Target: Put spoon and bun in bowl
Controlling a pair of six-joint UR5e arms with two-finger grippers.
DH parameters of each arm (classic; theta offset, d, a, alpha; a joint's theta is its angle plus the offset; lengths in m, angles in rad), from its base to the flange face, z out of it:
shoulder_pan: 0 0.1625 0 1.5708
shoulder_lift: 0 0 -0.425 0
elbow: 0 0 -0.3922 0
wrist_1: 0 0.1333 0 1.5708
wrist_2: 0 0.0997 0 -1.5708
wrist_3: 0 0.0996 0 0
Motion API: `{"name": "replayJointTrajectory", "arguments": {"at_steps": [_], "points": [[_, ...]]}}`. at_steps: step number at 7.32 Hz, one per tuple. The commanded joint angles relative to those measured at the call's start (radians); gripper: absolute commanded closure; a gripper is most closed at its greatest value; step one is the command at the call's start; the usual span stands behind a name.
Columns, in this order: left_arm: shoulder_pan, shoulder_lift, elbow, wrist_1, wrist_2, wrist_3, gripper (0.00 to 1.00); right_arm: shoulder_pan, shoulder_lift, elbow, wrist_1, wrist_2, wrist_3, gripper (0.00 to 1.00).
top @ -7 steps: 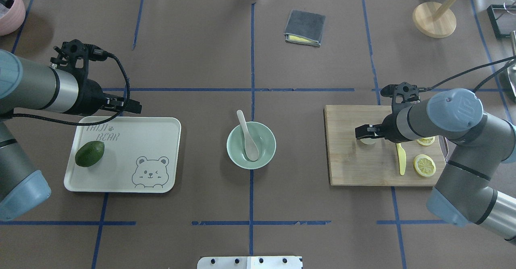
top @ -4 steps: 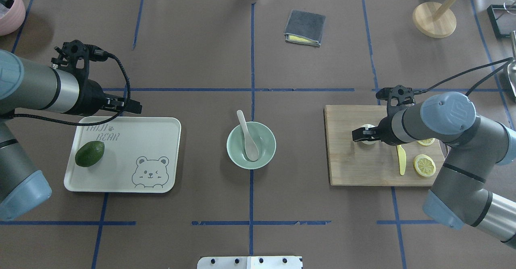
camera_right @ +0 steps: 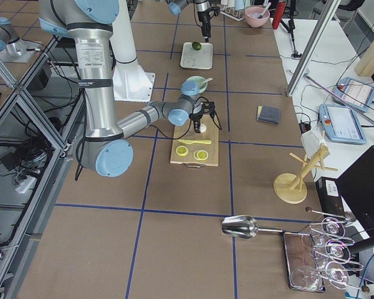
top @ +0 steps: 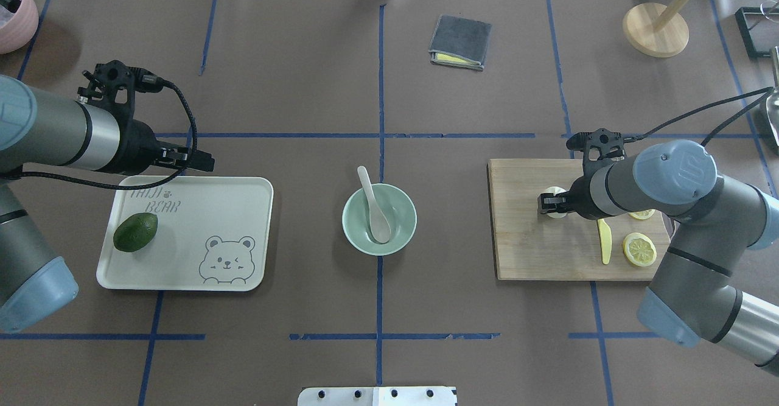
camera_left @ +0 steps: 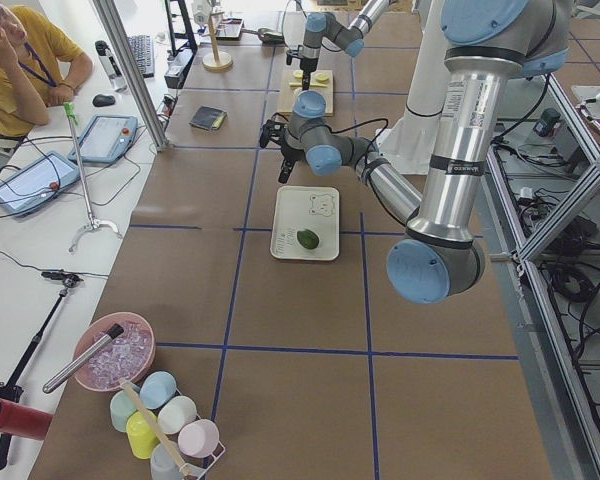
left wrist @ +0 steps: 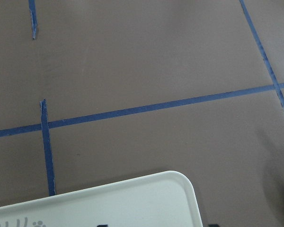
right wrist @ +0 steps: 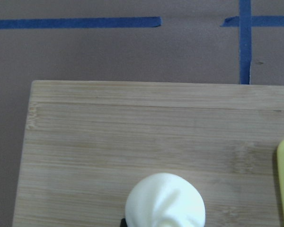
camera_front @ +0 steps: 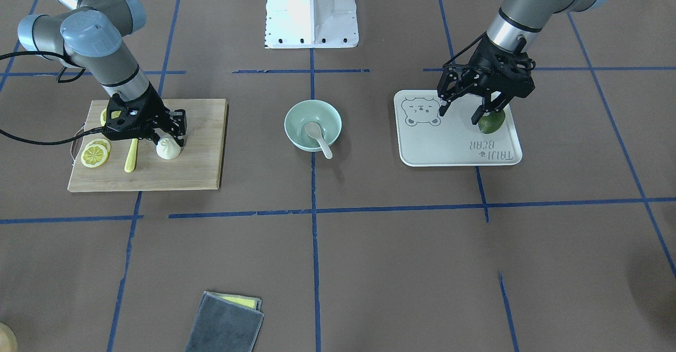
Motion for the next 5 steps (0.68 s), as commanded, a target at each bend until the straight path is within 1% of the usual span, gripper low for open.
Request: {"name": "replayJointTrajectory", "arguments": {"at_steps": [1, 2, 3, 4, 5], "points": [[0.0, 0.0, -0.001, 0.0, 0.001, 0.0, 0.24, 0.009, 0.028, 0.017, -0.001, 0.0, 0.003, 0.53], [0.0, 0.0, -0.006, 0.0, 0.0, 0.0, 0.24, 0.008, 0.071, 0.026, -0.007, 0.0, 0.018, 0.53], [-0.002, 0.002, -0.011, 0.0, 0.0, 0.002, 0.24, 0.006, 0.135, 0.029, -0.074, -0.004, 0.041, 0.53], [-0.003, 0.009, -0.017, 0.0, -0.003, 0.003, 0.24, -0.033, 0.214, 0.028, -0.12, -0.03, 0.148, 0.53], [-0.005, 0.02, -0.021, 0.0, -0.005, 0.006, 0.24, -0.126, 0.277, 0.02, -0.135, -0.106, 0.26, 0.53]]}}
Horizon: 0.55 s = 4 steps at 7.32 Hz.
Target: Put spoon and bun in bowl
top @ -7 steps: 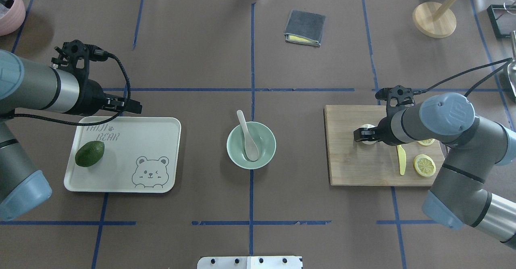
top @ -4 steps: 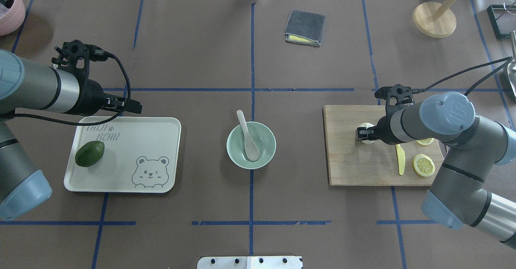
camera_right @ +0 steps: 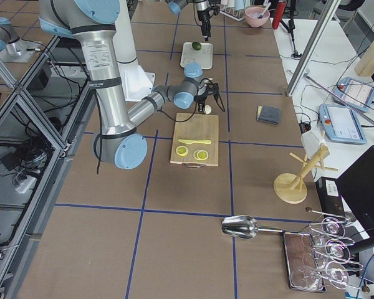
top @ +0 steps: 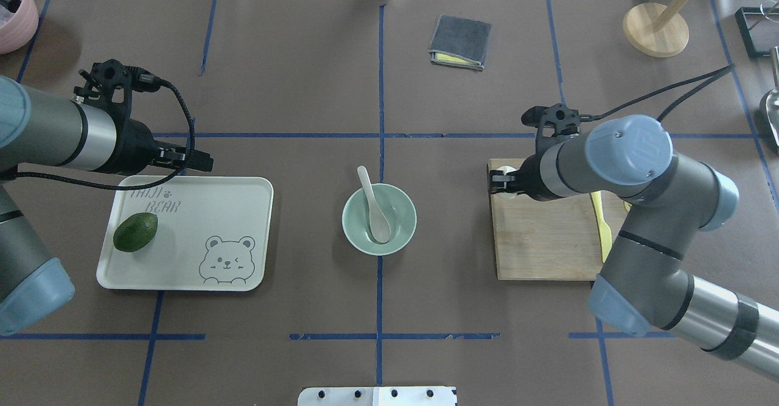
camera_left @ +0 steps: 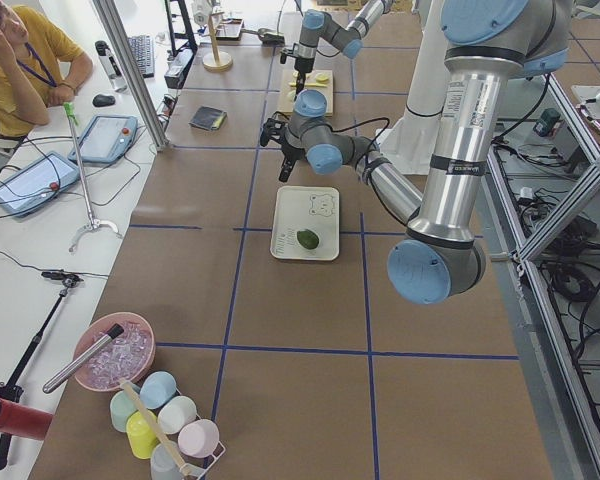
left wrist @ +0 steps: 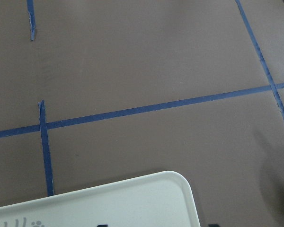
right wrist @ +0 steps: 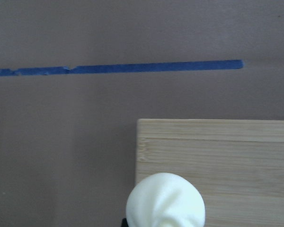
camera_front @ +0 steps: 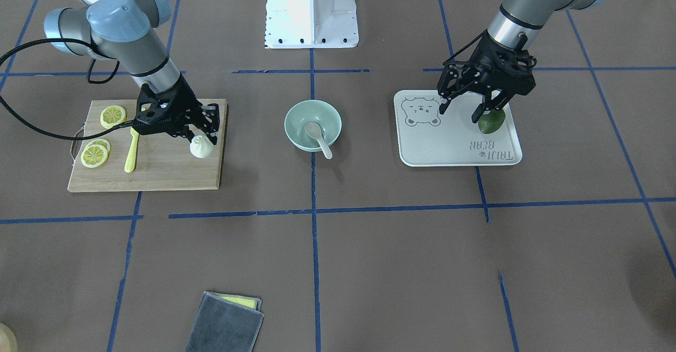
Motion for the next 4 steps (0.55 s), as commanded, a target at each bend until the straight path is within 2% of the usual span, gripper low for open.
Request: {"name": "replayJointTrajectory", "arguments": {"at_steps": [1, 2, 4], "points": [[-0.002, 0.011, -0.003, 0.0, -0.002, 0.008, 0.24, -0.174, 0.168, -0.05, -0.037, -0.184, 0.223, 0.52], [-0.002, 0.011, -0.002, 0.0, -0.001, 0.008, 0.24, -0.205, 0.217, -0.07, -0.037, -0.203, 0.269, 0.52], [0.0, 0.011, -0.002, 0.0, -0.001, 0.006, 0.24, -0.23, 0.233, -0.071, -0.037, -0.223, 0.309, 0.52]]}}
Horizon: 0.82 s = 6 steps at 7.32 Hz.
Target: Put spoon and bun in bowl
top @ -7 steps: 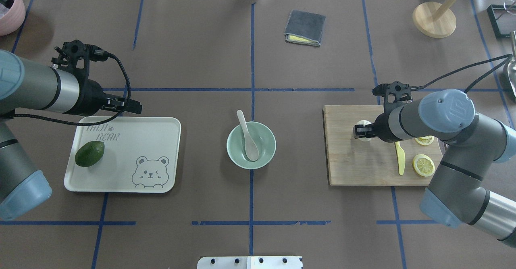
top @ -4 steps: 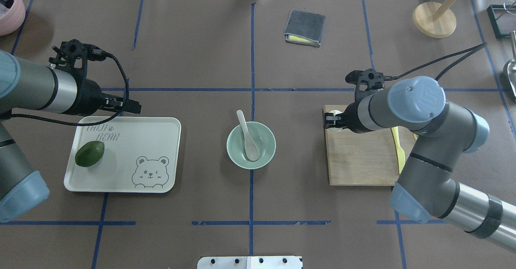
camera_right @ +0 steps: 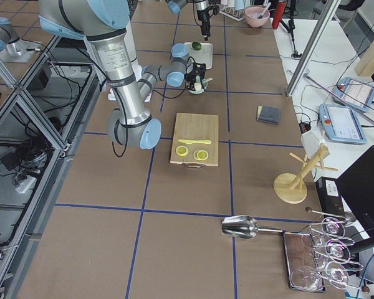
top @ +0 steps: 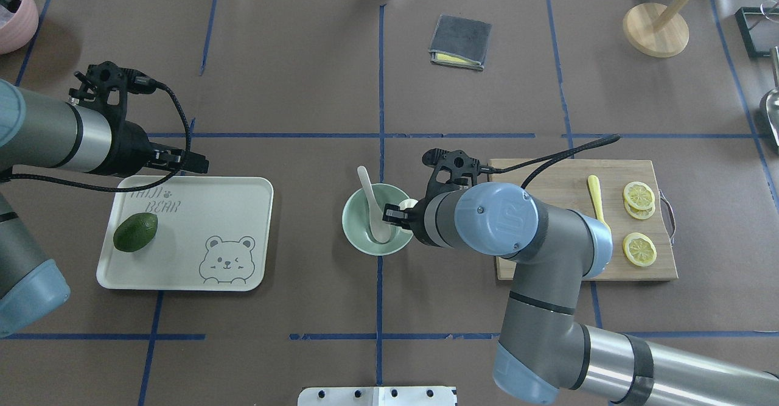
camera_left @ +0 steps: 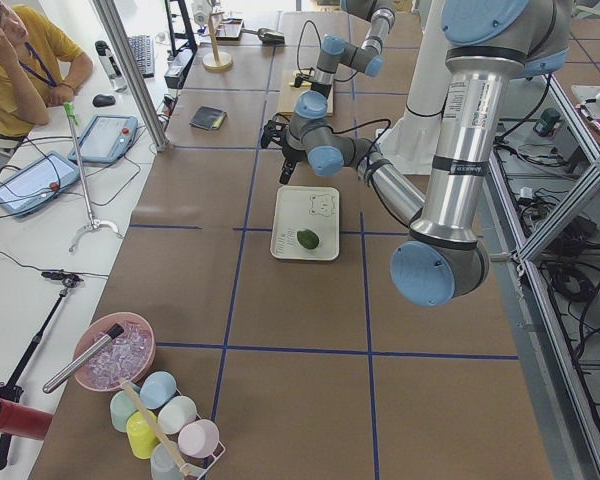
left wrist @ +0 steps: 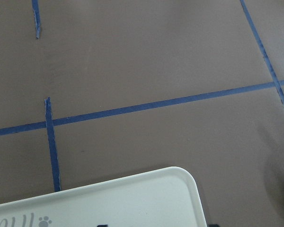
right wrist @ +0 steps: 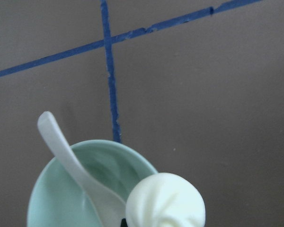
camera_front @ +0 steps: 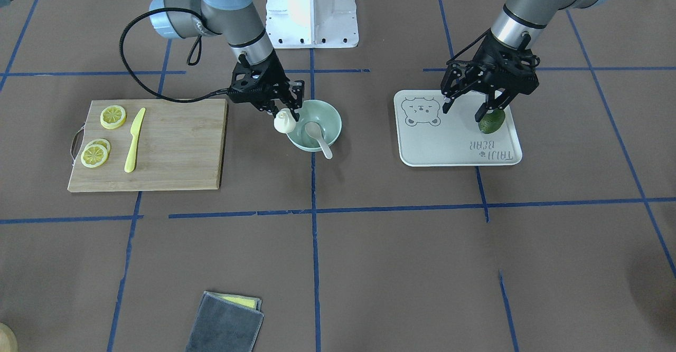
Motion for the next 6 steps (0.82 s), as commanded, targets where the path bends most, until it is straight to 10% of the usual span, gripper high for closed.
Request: {"name": "replayJointTrajectory", "arguments": {"at_steps": [1, 6], "points": [[0.0, 0.0, 0.0, 0.0, 0.001, -0.006, 0.23, -0.018, 0.023, -0.005, -0.001, -0.02, 0.025, 0.52], [0.001, 0.002, 0.002, 0.0, 0.002, -0.008, 0.23, -0.018, 0.048, -0.021, -0.014, -0.023, 0.028, 0.42]]}}
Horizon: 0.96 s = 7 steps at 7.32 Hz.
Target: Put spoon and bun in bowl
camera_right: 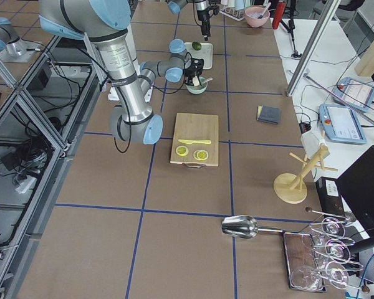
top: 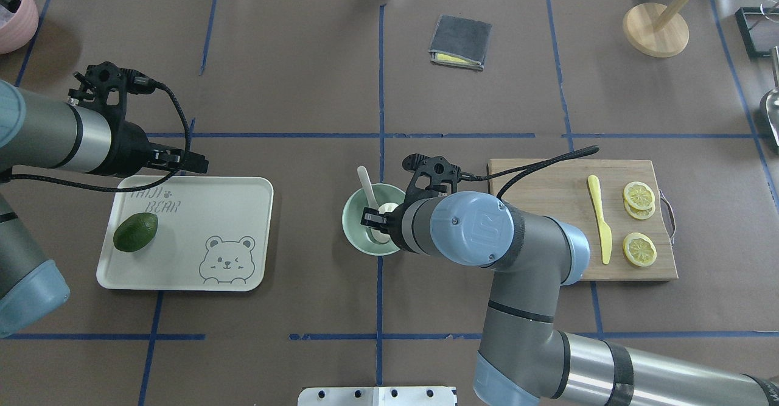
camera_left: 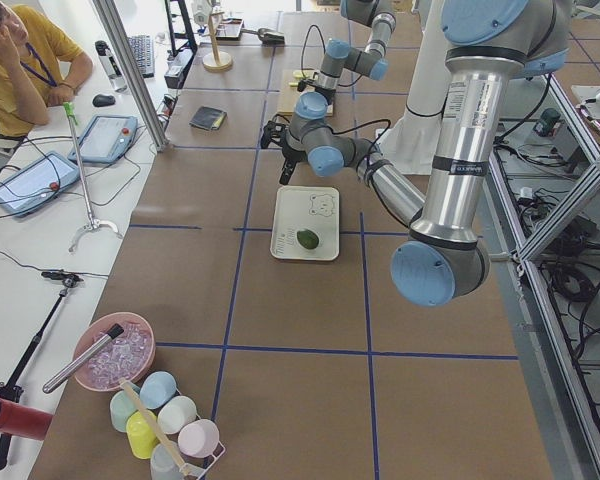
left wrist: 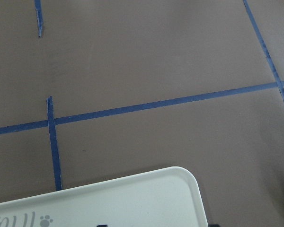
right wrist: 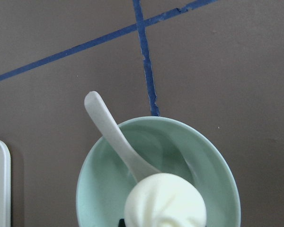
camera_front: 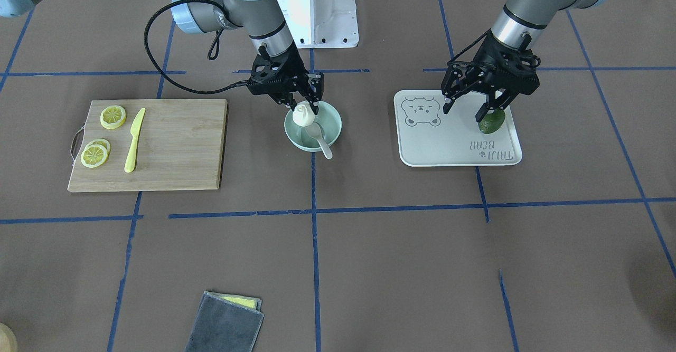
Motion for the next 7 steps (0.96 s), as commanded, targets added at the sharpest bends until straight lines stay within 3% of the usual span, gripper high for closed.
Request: {"name": "replayJointTrajectory", "arguments": {"at_steps": [1, 2, 3, 5, 7], "points": [[0.001, 0.0, 0.004, 0.0, 0.0, -0.001, 0.23, 0.0, 0.008, -0.001, -0.019, -0.002, 0.006, 0.27], [0.001, 0.0, 0.006, 0.0, 0.002, -0.001, 0.23, 0.0, 0.008, -0.002, -0.019, -0.002, 0.008, 0.1], [0.001, 0.0, 0.007, 0.0, 0.002, -0.001, 0.23, 0.0, 0.008, -0.004, -0.019, -0.002, 0.008, 0.03], [0.001, 0.002, 0.01, 0.0, 0.002, 0.009, 0.23, 0.017, -0.004, 0.01, -0.019, 0.007, 0.0, 0.02], [-0.005, 0.069, -0.005, -0.009, -0.009, 0.129, 0.24, 0.084, -0.172, 0.141, -0.018, 0.088, -0.047, 0.05]]}}
